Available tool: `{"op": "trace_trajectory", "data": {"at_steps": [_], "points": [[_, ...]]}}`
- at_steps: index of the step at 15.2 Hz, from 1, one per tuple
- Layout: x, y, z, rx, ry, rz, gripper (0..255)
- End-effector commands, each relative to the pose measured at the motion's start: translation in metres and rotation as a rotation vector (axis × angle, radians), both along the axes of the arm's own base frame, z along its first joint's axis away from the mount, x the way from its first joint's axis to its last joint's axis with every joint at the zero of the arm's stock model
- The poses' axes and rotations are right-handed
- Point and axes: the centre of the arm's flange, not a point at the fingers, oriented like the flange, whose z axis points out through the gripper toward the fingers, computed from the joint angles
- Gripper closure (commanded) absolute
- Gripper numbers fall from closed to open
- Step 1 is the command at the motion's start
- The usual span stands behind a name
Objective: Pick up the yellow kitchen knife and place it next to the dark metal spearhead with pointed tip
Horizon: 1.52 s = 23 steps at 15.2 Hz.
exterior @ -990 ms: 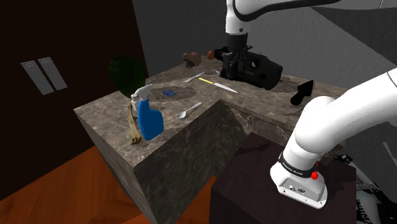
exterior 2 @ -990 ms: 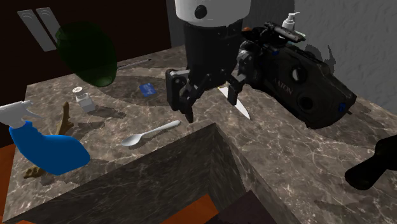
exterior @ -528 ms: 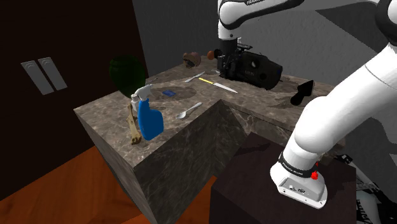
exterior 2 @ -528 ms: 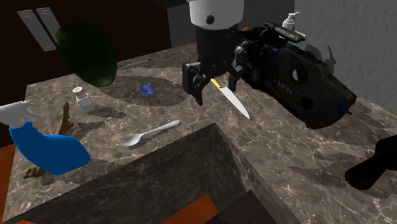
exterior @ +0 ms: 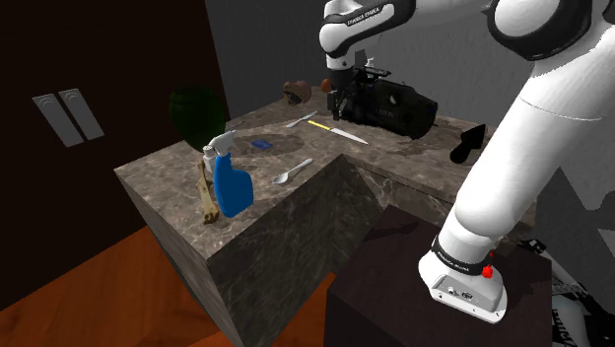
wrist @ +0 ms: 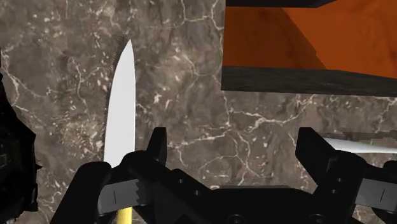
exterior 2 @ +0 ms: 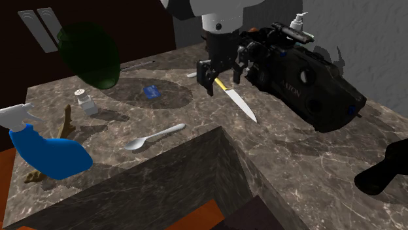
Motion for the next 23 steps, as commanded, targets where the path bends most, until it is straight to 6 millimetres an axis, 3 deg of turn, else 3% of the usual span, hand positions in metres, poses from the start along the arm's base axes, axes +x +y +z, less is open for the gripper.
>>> {"op": "trace_trajectory", "data": {"at_steps": [1,16,23], "points": [[0.020,-0.016,-0.014,-0.003,0.007,0.012,0],[0.165,-0.116,-0.101,-0.021,0.062,0.094,0],[0.159,-0.119,-0.138,-0.021,0.062,0.094,0]]}}
